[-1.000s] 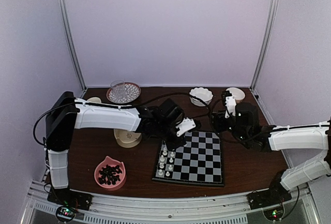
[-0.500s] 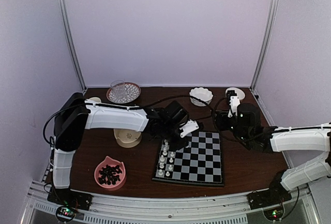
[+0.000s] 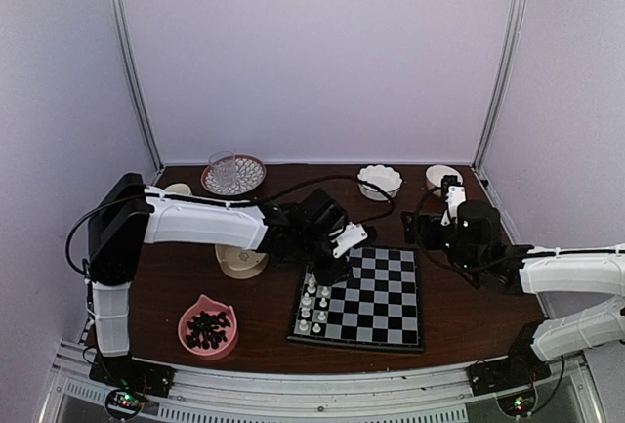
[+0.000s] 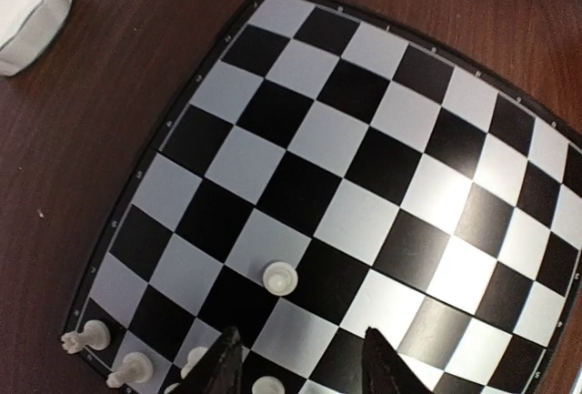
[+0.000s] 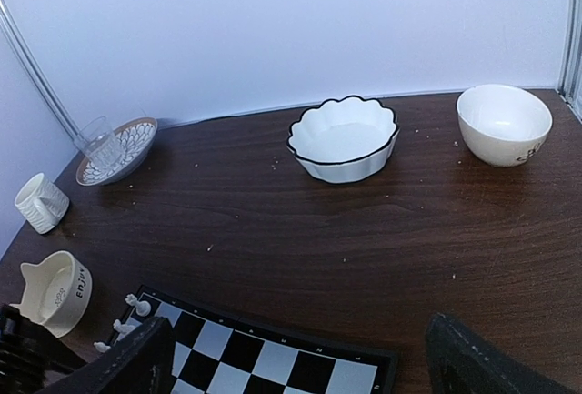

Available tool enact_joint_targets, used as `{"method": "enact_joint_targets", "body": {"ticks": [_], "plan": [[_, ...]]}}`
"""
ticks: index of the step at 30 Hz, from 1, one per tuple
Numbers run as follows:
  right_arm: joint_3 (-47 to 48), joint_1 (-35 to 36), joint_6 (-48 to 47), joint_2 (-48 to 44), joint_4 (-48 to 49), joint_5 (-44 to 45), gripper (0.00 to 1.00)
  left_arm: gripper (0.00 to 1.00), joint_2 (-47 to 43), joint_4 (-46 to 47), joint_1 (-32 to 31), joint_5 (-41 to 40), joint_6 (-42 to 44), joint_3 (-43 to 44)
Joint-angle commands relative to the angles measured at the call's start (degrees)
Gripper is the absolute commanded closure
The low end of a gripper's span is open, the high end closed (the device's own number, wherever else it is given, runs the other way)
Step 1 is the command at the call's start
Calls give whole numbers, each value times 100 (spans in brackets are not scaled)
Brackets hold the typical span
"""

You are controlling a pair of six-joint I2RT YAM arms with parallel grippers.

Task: Set up the chess pieces on the board
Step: Place the pawn on the chessboard, then pick up the pawn from the chessboard.

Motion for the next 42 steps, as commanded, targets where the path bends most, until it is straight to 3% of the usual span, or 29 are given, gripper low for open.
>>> {"method": "enact_joint_targets", "body": {"ticks": [1,4,6,8,11,14,17,23,31,42], "plan": [[122,-38,204,-12,-121,155,1,53,-624,284,131,126,-166,-38],[205,-38,338,74,-178,120,0,52,-984,499,317,336,-570,-315],[543,-38,430,213,-640,71,0,45,-1254,690,476,395,-739,-602],[1010,-38,491,417,-1294,38,0,25,-1498,753,597,288,-836,-840],[1603,-24,450,746,-2042,-166,1,3,-1897,786,835,209,-1028,-1198],[2036,6,274,1041,-2536,-710,0,2,-2413,1066,1162,-218,-1469,-1780],[2616,108,30,1397,-3233,-1036,0,2,-2959,1097,1411,-1268,-2217,-2423],[3339,401,-216,1844,-4128,-1525,21,2,-3322,405,1625,-2654,-2689,-2769],[4428,811,-470,2951,-5380,-1829,48,2,-3964,1278,1762,-2958,-2653,-3787],[5337,1267,-779,4070,-6465,-1741,58,2,-4204,1703,1807,-3574,-2565,-4273]]}}
